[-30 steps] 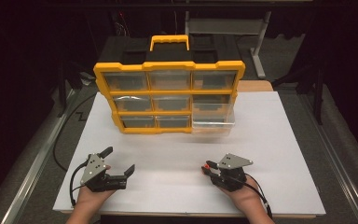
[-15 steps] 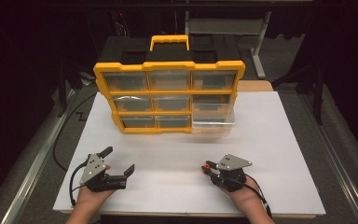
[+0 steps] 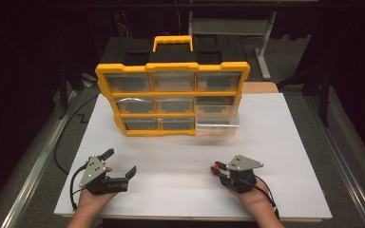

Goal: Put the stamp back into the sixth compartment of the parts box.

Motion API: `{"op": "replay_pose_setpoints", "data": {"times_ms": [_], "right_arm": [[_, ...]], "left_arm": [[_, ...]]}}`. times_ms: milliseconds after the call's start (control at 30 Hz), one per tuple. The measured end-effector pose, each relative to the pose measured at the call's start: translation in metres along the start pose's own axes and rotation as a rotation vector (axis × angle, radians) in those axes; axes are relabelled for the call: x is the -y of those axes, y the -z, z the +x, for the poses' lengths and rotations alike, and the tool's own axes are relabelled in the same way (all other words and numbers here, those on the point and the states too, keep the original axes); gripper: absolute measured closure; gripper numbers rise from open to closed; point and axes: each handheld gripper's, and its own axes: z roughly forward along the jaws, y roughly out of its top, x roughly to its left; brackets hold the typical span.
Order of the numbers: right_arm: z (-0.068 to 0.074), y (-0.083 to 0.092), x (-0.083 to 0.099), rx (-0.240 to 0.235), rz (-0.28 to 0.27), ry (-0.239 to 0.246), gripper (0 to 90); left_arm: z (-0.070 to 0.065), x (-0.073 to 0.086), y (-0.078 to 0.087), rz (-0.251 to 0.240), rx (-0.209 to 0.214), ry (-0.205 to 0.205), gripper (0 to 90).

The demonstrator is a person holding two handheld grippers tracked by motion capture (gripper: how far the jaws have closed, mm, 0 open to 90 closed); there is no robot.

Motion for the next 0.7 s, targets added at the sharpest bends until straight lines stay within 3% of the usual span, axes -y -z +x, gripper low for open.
{"op": "replay_pose_setpoints", "data": {"times_ms": [300,700], "right_arm": [[-0.011,0.009,0.003,0.029,0.001,-0.01,73.1],[-0.031,0.029,0.012,0.082,-0.009,-0.058,73.1]], "left_arm": [[0.0,0.0,0.0,0.004,0.01,0.006,0.4],[0.001,0.0,0.0,-0.005,0.002,0.007,0.4]]}}
